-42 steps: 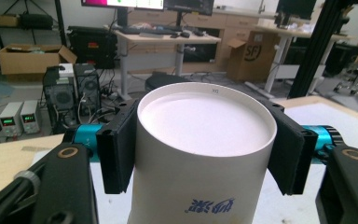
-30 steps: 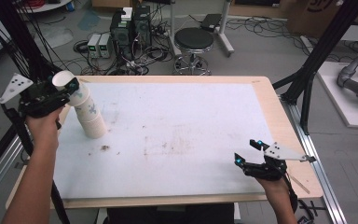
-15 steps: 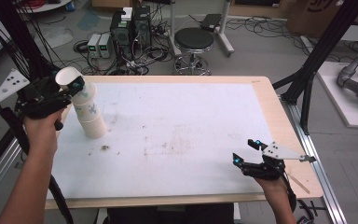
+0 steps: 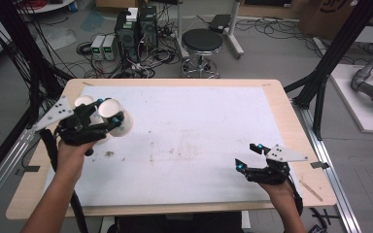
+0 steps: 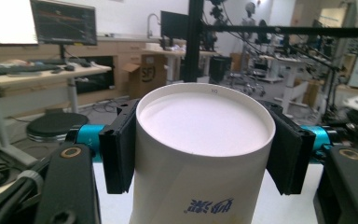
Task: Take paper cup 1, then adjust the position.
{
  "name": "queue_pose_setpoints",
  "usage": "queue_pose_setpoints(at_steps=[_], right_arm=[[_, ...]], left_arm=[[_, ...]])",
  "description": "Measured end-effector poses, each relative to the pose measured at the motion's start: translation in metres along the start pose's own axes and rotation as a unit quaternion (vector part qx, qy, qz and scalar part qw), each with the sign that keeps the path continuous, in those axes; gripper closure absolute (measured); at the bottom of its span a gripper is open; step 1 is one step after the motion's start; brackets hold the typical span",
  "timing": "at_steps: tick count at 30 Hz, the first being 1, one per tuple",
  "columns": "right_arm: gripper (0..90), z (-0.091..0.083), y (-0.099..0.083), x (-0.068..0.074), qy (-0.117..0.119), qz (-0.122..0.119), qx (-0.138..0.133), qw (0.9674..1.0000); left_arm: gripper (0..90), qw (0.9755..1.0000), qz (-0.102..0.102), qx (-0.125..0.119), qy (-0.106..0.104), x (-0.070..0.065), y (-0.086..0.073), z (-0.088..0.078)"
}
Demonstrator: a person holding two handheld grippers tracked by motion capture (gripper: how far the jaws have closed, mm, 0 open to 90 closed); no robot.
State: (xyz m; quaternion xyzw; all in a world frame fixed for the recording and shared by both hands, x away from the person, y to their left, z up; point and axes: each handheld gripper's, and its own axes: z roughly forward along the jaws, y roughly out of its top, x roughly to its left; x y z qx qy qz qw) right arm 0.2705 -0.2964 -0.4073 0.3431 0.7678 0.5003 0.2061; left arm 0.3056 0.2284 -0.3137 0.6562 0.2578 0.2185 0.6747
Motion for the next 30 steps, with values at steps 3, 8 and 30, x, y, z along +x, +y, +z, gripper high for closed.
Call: queue_pose_setpoints(at_steps=[3,8,30], right_arm=[[20.3,0.005,0.004,0.002,0.017,-0.001,0.001,0.9999],[20.3,0.015,0.013,0.006,0.037,-0.008,0.009,0.9992],[20.3,0.047,0.03,0.024,0.114,-0.033,0.015,0.9928]], left_arm=[[35.5,0.9998,-0.005,0.009,-0.016,-0.005,-0.013,0.008],[35.5,0.9992,-0.005,0.025,-0.031,-0.012,-0.026,0.019],[35.4,0.9935,-0.029,0.046,-0.1,-0.036,-0.055,0.05]])
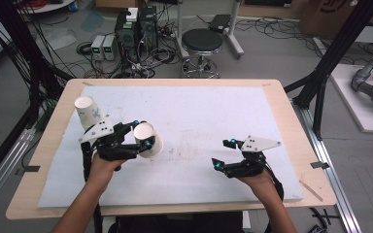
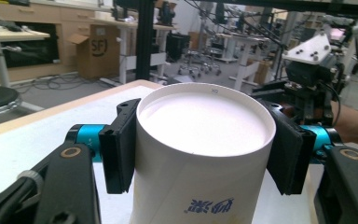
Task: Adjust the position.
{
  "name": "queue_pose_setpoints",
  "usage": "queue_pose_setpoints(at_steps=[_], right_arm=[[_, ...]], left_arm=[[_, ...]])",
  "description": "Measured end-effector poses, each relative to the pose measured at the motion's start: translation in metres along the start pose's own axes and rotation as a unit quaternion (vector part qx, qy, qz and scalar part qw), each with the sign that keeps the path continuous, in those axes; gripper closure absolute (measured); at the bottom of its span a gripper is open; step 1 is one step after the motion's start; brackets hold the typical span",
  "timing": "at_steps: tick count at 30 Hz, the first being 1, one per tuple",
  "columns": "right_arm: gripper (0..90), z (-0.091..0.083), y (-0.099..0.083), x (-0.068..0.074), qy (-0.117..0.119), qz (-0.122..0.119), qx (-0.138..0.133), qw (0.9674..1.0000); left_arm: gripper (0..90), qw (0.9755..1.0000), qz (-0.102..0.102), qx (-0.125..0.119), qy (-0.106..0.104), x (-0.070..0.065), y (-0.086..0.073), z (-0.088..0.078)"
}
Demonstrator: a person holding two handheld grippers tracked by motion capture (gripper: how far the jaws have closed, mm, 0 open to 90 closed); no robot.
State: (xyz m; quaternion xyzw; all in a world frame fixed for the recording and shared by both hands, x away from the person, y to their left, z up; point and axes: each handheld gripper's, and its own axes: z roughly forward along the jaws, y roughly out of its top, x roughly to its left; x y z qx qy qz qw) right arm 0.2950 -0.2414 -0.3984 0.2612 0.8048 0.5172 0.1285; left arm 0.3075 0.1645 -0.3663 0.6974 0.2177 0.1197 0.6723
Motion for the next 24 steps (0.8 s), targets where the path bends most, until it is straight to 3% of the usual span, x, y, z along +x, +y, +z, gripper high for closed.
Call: queue_pose_setpoints(at_steps=[7,12,24], right_arm=[[20.3,0.007,0.0,0.004,0.027,-0.004,-0.002,0.9996],[20.3,0.015,0.008,0.011,0.055,-0.026,-0.006,0.9981],[20.4,0.033,0.014,0.027,0.105,-0.04,-0.001,0.9937]], left_arm=[[35.4,0.9993,0.002,0.012,-0.035,-0.009,-0.005,0.016],[35.4,0.9978,0.005,0.019,-0.064,-0.018,-0.008,0.03],[35.4,0.9947,0.006,0.037,-0.096,-0.027,-0.012,0.043]])
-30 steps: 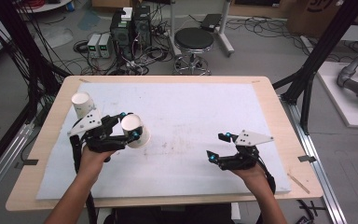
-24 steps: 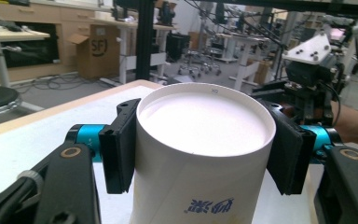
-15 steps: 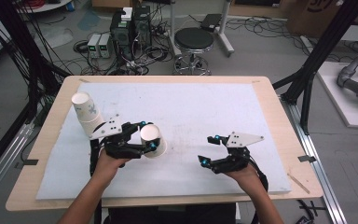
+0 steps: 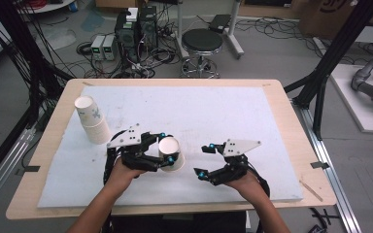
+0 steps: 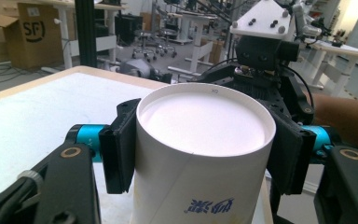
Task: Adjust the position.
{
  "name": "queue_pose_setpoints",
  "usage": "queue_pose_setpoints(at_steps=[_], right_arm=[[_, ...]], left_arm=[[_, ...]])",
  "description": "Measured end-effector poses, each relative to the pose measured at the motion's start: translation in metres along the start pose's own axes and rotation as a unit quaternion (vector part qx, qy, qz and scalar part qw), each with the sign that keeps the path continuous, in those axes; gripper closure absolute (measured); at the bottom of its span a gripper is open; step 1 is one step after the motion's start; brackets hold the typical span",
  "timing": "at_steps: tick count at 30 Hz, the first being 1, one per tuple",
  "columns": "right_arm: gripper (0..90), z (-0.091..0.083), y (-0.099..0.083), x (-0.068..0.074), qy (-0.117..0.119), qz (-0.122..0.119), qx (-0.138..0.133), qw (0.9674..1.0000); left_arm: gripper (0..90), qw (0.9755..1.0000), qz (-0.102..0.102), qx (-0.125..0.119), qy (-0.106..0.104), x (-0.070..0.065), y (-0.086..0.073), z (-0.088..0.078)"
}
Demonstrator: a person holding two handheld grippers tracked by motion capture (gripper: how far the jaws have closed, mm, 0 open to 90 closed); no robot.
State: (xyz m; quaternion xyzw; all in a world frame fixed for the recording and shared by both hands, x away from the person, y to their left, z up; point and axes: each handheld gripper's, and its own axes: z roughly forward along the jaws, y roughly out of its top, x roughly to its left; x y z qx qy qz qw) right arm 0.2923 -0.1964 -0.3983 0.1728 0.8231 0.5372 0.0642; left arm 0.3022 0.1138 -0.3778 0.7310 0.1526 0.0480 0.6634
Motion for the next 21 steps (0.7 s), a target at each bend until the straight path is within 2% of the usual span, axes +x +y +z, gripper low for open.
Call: queue_pose_setpoints(at_steps=[7,13,21], right_arm=[[20.3,0.01,0.002,0.004,0.013,-0.006,0.001,0.9999],[20.4,0.016,0.003,0.008,0.026,-0.013,-0.003,0.9996],[20.4,0.019,0.002,0.011,0.036,-0.012,0.0,0.9993]], left_arm=[[35.4,0.9999,0.001,0.007,-0.012,-0.003,-0.003,0.009],[35.4,0.9994,0.001,0.015,-0.031,-0.007,-0.006,0.021],[35.4,0.9991,-0.001,0.017,-0.04,-0.009,-0.007,0.029]])
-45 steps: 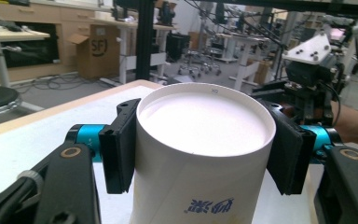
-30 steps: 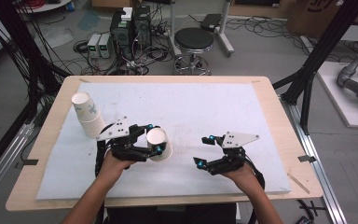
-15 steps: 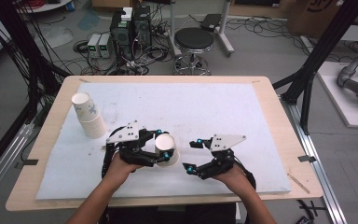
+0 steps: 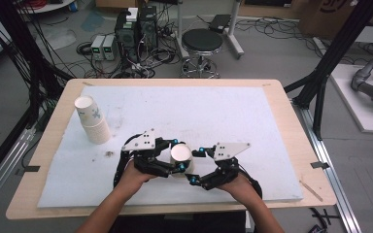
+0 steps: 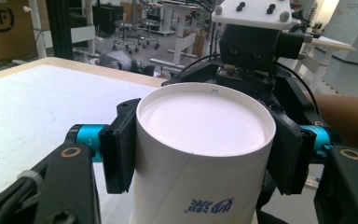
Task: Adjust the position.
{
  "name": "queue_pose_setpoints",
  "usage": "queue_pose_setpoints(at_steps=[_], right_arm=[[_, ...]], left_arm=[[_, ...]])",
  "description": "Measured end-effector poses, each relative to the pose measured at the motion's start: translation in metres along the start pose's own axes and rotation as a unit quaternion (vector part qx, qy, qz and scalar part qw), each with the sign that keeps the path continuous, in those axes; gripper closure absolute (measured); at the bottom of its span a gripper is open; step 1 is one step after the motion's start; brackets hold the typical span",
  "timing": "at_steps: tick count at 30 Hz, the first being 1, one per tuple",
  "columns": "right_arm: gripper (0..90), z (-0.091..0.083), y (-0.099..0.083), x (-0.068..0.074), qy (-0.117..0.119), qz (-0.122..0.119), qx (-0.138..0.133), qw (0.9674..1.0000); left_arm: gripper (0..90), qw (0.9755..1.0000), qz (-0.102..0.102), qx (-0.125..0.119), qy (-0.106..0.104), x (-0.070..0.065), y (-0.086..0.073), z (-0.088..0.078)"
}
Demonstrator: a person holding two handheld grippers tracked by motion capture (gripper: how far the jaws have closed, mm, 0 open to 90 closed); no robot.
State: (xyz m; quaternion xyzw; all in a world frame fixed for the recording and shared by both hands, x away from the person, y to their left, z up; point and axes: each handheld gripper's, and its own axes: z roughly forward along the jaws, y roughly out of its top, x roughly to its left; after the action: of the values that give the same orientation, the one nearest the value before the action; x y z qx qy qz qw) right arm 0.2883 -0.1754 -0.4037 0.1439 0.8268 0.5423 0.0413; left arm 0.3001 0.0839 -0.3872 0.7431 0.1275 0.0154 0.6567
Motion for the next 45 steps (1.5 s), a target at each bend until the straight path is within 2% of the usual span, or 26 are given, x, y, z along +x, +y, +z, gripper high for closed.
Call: queue_pose_setpoints(at_steps=[12,14,19,27,28,29,30,31,34,35,38,42,43,45], right_arm=[[20.6,0.009,-0.001,0.003,0.019,0.005,-0.004,0.9998],[20.9,0.01,-0.002,0.002,0.022,0.008,-0.007,0.9997],[28.4,0.007,-0.004,0.0,0.039,0.012,-0.025,0.9988],[32.4,0.006,-0.003,0.0,0.039,0.003,-0.019,0.9991],[32.4,0.006,-0.003,0.0,0.039,0.003,-0.019,0.9991],[32.3,0.006,-0.003,0.0,0.033,-0.007,-0.011,0.9994],[32.3,0.006,-0.003,0.0,0.033,-0.007,-0.011,0.9994],[32.3,0.006,-0.003,0.001,0.033,-0.007,-0.004,0.9994],[32.3,0.006,-0.003,0.001,0.026,-0.015,0.014,0.9995],[32.3,0.006,-0.002,0.001,0.024,-0.022,0.033,0.9989],[32.3,0.006,0.0,0.0,0.022,-0.029,0.048,0.9982],[32.3,0.004,0.007,-0.001,0.02,-0.045,0.083,0.9953],[32.3,0.004,0.011,-0.002,0.02,-0.054,0.101,0.9933],[32.4,0.004,0.013,-0.003,0.019,-0.059,0.11,0.992]], left_arm=[[35.4,0.9995,-0.001,-0.004,-0.033,-0.005,0.0,0.011],[35.4,0.9994,-0.003,-0.004,-0.034,-0.004,0.0,0.011],[35.5,0.9991,-0.01,-0.015,-0.037,-0.003,0.0,0.01],[34.1,0.9993,-0.008,-0.011,-0.036,-0.004,0.0,0.009],[34.1,0.9995,-0.006,-0.01,-0.031,-0.005,0.0,0.009],[18.9,0.9997,-0.005,-0.008,-0.02,-0.005,0.0,0.01],[18.9,0.9999,-0.008,-0.001,-0.011,-0.005,0.001,0.01],[14.1,0.9999,-0.008,0.005,-0.007,-0.005,0.002,0.01],[13.9,0.9996,-0.002,0.027,-0.004,-0.005,0.003,0.008],[13.9,0.9994,-0.002,0.034,-0.002,-0.005,0.003,0.006],[13.9,0.9992,0.0,0.04,-0.002,-0.004,0.005,0.003],[13.9,0.9983,0.007,0.057,-0.007,-0.004,0.008,-0.001],[13.9,0.998,0.008,0.063,-0.007,-0.004,0.009,-0.002],[13.9,0.997,0.012,0.076,-0.007,-0.004,0.011,-0.003]])
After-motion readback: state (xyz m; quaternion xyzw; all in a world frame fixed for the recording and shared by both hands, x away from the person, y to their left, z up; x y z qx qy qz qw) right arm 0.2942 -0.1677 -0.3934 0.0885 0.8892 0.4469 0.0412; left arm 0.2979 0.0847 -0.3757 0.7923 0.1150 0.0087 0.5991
